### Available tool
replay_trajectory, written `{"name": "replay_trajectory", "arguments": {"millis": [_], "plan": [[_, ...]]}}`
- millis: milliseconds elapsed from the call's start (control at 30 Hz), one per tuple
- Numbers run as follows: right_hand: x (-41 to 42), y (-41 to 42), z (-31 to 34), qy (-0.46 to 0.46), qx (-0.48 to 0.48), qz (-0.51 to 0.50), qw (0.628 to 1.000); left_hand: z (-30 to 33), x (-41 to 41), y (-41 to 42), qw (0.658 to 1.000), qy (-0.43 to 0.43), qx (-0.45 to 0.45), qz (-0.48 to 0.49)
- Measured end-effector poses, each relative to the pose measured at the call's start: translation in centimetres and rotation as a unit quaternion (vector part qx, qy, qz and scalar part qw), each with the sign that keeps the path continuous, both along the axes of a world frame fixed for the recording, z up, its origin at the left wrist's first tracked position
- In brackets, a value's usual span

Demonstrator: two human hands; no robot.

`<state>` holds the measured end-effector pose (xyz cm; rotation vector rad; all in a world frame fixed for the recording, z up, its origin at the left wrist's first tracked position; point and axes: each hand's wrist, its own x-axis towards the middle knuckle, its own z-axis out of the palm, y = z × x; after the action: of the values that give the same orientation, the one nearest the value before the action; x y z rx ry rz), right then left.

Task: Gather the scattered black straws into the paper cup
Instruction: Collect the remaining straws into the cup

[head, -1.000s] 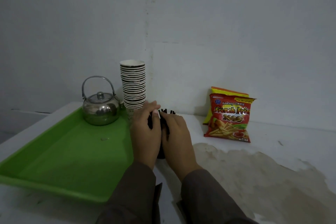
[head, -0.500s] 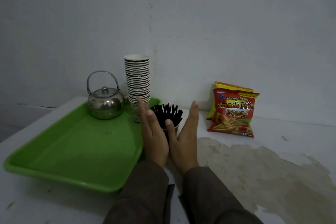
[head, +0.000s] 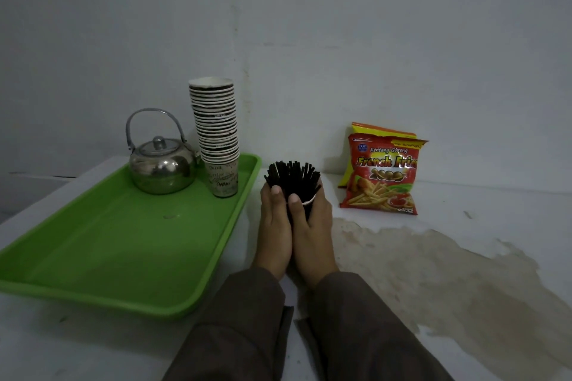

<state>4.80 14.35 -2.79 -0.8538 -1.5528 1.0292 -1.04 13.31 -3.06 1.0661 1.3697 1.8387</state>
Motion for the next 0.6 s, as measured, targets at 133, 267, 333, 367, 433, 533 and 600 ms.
{"name": "replay_trajectory", "arguments": {"millis": [133,267,333,367,433,533,600], "plan": [[0.5,1.0,0.0,0.063,-0.022,-0.016,0.998,0.2,0.2,0.8,0.999,0.046,-0.003,-0.003],[0.8,2.8,-0.3,0.064,-0.036,-0.024,0.997,0.0,-0.1,2.0,0.997,0.074,-0.013,-0.001],[0.8,3.8,-0.5,0.061,-0.042,-0.018,0.997,-0.2,-0.5,2.5,0.996,0.088,-0.021,0.002],[0.6,4.3,-0.6,0.055,-0.042,-0.017,0.997,-0.2,-0.8,2.8,0.995,0.097,-0.024,0.006],[0.3,5.2,-0.5,0.045,-0.042,-0.02,0.998,-0.2,-1.6,3.5,0.993,0.115,-0.023,0.011],[-0.1,6.8,-0.5,0.028,-0.026,-0.037,0.999,-0.2,-2.4,4.5,0.989,0.146,-0.022,0.01],[-0.3,7.7,-0.5,-0.013,-0.003,-0.059,0.998,-0.3,-2.7,5.2,0.986,0.165,-0.024,0.009]]}}
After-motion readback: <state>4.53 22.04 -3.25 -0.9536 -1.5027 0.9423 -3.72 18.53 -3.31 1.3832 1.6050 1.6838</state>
